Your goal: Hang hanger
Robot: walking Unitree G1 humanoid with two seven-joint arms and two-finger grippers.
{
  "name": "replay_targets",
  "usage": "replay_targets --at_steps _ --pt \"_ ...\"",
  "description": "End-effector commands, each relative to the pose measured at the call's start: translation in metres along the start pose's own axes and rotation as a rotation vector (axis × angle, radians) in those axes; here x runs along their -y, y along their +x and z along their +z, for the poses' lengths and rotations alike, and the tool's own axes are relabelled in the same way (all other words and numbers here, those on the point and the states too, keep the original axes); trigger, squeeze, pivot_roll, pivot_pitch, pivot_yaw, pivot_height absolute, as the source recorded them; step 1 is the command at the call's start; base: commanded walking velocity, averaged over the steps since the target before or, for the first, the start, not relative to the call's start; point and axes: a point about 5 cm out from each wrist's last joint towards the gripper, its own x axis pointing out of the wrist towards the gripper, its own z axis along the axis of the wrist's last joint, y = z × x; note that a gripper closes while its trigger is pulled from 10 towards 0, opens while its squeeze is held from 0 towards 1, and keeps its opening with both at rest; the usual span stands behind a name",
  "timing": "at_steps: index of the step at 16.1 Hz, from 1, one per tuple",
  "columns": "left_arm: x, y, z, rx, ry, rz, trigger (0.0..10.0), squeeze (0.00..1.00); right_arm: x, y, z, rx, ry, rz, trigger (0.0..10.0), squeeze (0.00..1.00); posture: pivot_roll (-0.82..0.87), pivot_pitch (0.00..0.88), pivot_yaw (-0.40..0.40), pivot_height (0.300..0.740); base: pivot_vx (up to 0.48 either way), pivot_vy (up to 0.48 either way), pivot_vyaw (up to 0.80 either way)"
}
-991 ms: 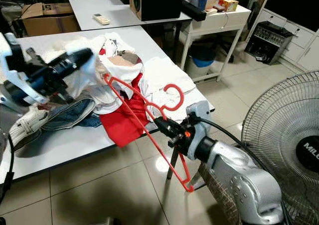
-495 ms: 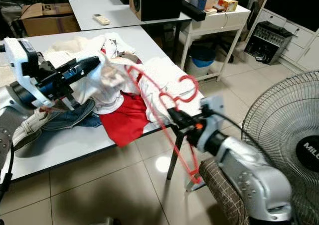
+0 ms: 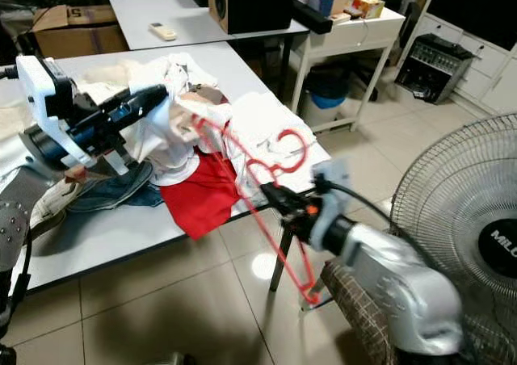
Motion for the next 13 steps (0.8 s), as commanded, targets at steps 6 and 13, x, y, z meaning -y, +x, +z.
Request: replay_targets --at_steps 6,13 --pt "0.006 0.006 0.006 0.017 0.012 -0.062 0.0 0.0 0.008 0.013 -0.006 0.002 0.119 -0.095 10.0 0.0 0.03 0.0 -0.03 0.74 0.0 0.0 0.0" --pt "0.013 0.012 -0.002 -0.013 0.004 -0.096 0.0 0.0 0.011 0.018 -0.013 -0.019 0.317 -0.122 10.0 0.0 0.02 0.0 -0.021 0.74 0.0 0.0 0.0"
